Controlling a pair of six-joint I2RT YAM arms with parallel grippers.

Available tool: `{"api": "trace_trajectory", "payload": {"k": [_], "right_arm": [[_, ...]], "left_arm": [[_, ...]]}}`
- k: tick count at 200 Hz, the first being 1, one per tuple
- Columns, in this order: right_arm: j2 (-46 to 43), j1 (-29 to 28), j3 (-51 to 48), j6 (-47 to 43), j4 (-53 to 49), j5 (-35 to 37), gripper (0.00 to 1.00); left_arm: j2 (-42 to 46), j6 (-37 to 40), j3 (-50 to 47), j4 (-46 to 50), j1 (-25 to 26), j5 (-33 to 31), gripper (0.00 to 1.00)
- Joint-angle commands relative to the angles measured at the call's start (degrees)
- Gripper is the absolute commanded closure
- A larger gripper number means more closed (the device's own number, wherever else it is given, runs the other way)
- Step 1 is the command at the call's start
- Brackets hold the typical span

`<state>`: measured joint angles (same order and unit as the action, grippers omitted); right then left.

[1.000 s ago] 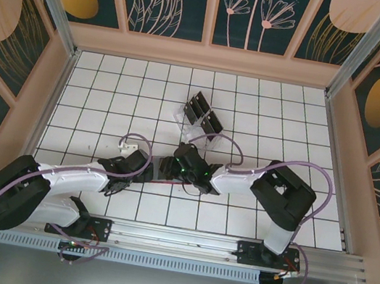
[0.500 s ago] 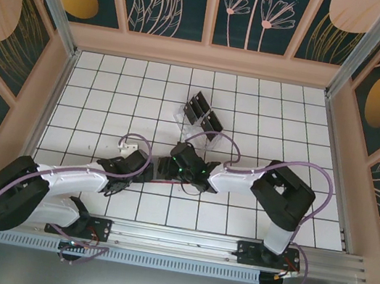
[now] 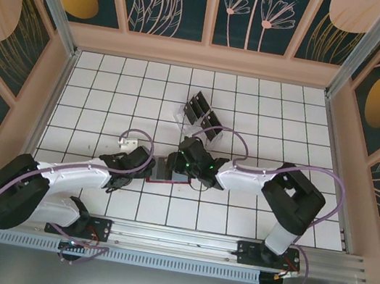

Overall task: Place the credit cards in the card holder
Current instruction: Insert the credit card into the card slot.

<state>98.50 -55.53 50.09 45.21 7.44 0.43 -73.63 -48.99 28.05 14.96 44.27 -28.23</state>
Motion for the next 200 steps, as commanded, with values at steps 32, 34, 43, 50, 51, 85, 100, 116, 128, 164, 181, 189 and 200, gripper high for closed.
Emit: {"api": "trace_trajectory", "payload": {"k": [32, 34, 43, 50, 51, 85, 100, 116, 128, 164, 181, 189, 200], "right_arm": [[3.05, 0.38, 0.28, -1.63, 2.7, -2.4, 0.63], [3.09, 0.37, 0.28, -1.67, 2.83, -2.44, 0.63], [3.35, 0.3, 0.31, -1.45, 3.06, -2.69, 0.64], [3.59, 0.3, 0.49, -1.45, 3.17, -2.92, 0.66], [3.65, 0.32, 0.51, -1.44, 3.18, -2.95, 0.66], [4.94, 0.24, 1.71, -1.39, 3.2, -3.84, 0.73], [5.66, 0.16, 2.24, -1.31, 3.2, -4.28, 0.75], [6.24, 0.02, 2.75, -1.14, 3.11, -4.55, 0.8], [6.65, -0.1, 3.16, -1.05, 3.1, -4.69, 0.84], [7.47, -0.76, 4.28, -0.62, 3.02, -5.17, 0.92], [7.7, -1.06, 4.56, -0.22, 3.02, -5.43, 0.93], [7.84, -1.16, 4.46, 0.08, 3.06, -5.51, 0.93], [7.85, -1.46, 4.49, 0.43, 3.1, -5.69, 0.94]], "left_arm": [[-3.29, 0.05, 1.57, 2.43, -0.01, -2.43, 0.01], [-3.41, 0.11, 1.57, 2.26, 0.02, -2.42, 0.01], [-3.86, 0.05, 1.33, 1.65, 0.0, -1.94, 0.01], [-4.28, -0.01, 1.08, 1.12, -0.02, -1.47, 0.01], [-4.35, 0.01, 1.06, 1.03, 0.0, -1.43, 0.02], [-5.35, -0.34, -0.1, -0.83, 0.0, -0.35, 0.01], [-5.3, -0.32, -0.52, -1.4, -0.02, -0.02, 0.01], [-5.37, -0.31, -0.89, -1.93, -0.01, 0.27, 0.01], [-5.47, -0.27, -1.11, -2.29, -0.04, 0.47, 0.01], [-5.77, -0.06, -1.74, -3.55, -0.01, 1.44, 0.02], [-5.78, -0.01, -1.86, -3.95, -0.04, 1.73, 0.01], [-5.75, 0.01, -1.86, -4.03, 0.01, 1.77, 0.01], [-5.75, 0.06, -1.95, -4.22, -0.05, 1.9, 0.02]]}}
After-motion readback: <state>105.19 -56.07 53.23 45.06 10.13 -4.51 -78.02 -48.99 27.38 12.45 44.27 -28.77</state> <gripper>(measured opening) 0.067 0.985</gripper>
